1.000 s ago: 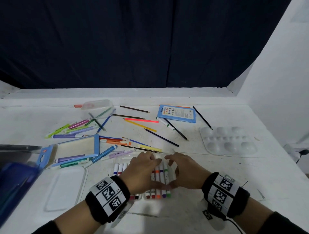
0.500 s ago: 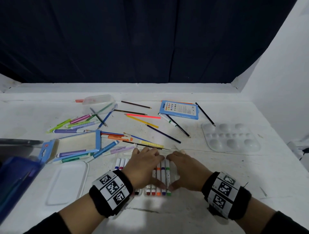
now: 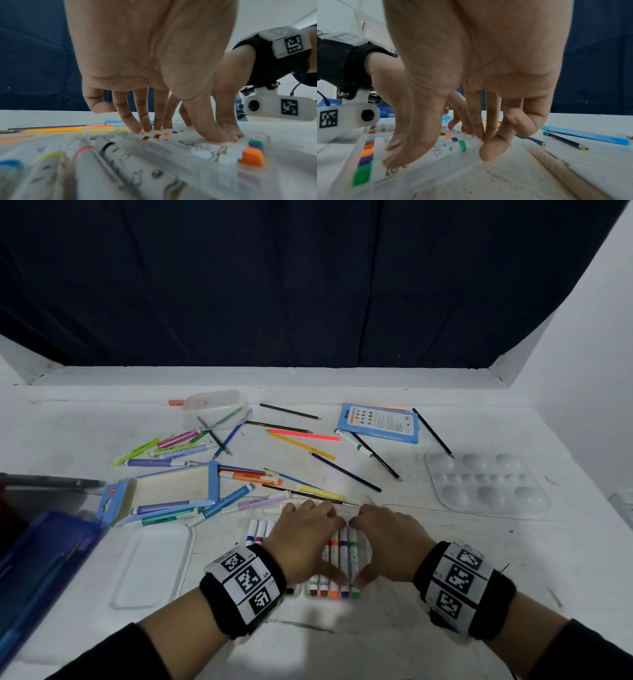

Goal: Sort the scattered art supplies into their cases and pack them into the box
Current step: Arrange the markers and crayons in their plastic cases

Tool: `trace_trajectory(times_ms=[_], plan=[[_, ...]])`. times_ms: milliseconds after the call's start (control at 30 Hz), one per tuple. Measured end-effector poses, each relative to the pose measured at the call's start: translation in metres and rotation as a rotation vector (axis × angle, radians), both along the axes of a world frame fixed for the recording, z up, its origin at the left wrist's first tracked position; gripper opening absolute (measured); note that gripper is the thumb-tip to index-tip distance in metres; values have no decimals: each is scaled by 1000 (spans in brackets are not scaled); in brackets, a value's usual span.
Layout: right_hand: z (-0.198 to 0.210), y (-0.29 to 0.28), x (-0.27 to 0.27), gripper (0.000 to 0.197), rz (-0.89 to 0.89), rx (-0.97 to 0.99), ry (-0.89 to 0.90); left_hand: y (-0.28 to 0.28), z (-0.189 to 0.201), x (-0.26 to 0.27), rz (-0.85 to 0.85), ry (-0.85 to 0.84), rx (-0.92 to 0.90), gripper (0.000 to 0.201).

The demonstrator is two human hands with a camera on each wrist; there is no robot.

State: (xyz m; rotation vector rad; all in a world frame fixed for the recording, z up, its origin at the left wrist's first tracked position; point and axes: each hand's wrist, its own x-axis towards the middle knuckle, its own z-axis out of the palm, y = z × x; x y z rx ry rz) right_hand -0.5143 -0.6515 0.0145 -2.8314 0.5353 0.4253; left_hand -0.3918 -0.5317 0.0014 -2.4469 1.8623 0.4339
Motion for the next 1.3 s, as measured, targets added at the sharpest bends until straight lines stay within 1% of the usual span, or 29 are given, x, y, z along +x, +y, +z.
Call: trace_trajectory(times_ms=[100,133,200,267,300,333,433,533,600,667,733,800,833,900,967,1033,1100,1200,1267,1300], plan=[[6,-9,4,65,4,38,0,3,1,0,4,21,-19,79],[9,-14,6,59,-22,71,-27,5,1,0,3,22,-24,79],[14,-30,14,38,-103,133,-181,6,3,0,2,14,-15,80],[18,-47,24,19,-182,125,-357,5,5,1,3,4,6,83],[17,-55,30,15,-203,97,-401,4,6,1,5,-1,12,83],[14,-63,37,16,-212,64,-413,4,5,1,10,-3,10,84],[1,-87,55,28,-164,4,-359,4,1,1,36,-2,-2,84],[-10,-105,69,30,-59,-129,-161,3,-1,3,63,10,-8,84],[-13,-109,75,30,-29,-216,-29,1,-1,5,75,26,1,84],[-15,-111,79,32,-16,-282,52,0,0,6,74,27,7,83],[-17,-111,82,32,-9,-352,74,-2,0,6,74,36,10,82],[-18,-108,83,32,3,-396,47,-4,-1,7,74,41,16,81],[-17,-107,83,31,5,-391,15,-4,-1,6,71,34,17,82],[-14,-103,80,24,-27,-318,-83,-4,-3,7,60,17,20,83],[-10,-97,72,14,-86,-212,-206,-2,-4,7,49,9,17,85],[-6,-90,62,8,-135,-149,-344,-2,-5,8,39,9,10,85],[-1,-81,50,10,-191,-81,-539,-2,-5,9,32,6,7,86],[7,-64,29,14,-251,136,-835,-2,-4,9,24,-5,6,86],[15,-53,17,15,-288,309,-939,-2,-4,8,20,-11,9,84],[19,-48,12,15,-316,390,-947,-3,-3,8,18,-10,11,84]])
